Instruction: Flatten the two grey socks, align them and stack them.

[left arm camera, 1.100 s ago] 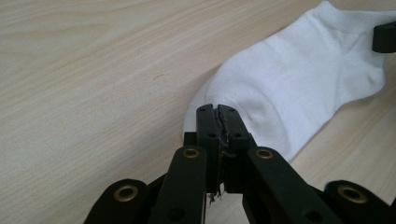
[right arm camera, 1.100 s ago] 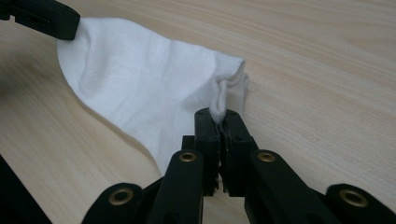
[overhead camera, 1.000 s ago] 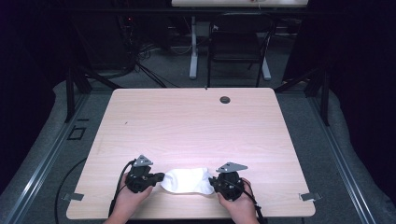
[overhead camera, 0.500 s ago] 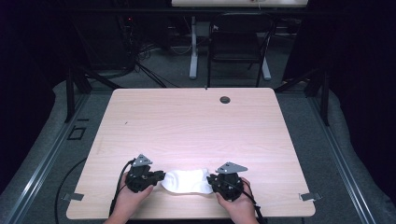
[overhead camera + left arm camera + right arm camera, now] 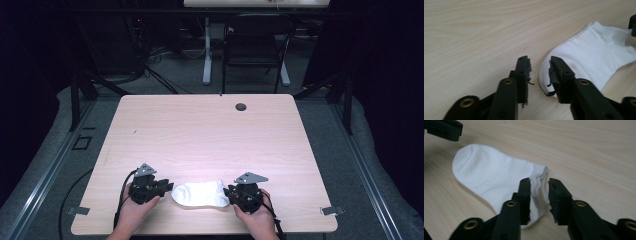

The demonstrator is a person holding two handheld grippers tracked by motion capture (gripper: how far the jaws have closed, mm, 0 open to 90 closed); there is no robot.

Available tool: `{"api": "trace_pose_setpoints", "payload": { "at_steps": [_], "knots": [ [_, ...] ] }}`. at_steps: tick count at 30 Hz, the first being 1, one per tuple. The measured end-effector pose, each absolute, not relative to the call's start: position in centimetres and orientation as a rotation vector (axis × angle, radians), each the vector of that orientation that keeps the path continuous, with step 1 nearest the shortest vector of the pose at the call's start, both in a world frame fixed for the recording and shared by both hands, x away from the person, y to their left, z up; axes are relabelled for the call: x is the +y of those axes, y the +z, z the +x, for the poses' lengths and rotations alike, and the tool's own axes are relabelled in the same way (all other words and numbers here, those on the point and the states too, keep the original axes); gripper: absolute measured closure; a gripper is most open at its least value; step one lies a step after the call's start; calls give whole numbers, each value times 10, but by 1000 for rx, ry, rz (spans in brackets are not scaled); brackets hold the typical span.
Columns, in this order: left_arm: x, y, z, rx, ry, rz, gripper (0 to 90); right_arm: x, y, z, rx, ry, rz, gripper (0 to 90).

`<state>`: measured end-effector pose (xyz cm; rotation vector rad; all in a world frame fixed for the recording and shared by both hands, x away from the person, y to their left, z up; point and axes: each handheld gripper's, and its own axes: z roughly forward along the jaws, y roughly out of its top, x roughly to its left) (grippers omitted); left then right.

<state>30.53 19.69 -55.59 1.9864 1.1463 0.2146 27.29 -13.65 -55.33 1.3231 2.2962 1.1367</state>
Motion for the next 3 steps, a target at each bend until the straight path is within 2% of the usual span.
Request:
{"api": "trace_pose_setpoints", "payload": {
  "at_steps": [3],
  "knots": [
    [205,-555,306,1155,243,1961,543,-146,-550,273,2232,1185,1340,608]
  ]
}}
